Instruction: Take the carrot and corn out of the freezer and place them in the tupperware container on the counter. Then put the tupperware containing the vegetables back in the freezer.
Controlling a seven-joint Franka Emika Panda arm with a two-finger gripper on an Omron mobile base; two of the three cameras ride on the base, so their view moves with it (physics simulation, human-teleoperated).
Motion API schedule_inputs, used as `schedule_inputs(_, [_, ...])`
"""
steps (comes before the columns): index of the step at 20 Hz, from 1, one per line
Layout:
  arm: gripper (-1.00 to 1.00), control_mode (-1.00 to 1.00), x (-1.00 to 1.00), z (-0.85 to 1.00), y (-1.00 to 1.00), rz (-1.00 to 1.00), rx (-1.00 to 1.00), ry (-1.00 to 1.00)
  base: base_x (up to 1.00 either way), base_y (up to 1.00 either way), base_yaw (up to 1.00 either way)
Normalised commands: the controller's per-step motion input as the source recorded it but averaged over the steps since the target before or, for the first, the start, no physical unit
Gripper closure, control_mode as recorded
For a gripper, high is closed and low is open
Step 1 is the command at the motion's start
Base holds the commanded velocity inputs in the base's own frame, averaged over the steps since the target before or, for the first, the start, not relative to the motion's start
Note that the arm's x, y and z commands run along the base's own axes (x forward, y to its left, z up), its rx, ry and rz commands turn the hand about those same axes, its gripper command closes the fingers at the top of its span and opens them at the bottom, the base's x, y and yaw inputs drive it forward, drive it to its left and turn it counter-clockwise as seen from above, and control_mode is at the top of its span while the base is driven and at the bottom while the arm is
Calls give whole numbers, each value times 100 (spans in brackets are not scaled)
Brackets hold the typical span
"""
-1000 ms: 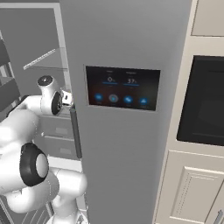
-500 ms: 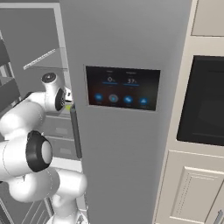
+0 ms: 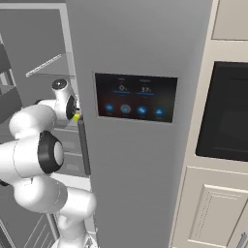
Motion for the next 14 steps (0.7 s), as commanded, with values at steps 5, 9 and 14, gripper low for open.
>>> schedule_inputs(5, [-100,-100,27,-21,0,0,0,0,0,0,0])
schedule_inputs(9, [-100,-100,0,-30,1,0,0,0,0,0,0])
schedule_inputs(14, [-100,-100,7,-15,0,0,0,0,0,0,0])
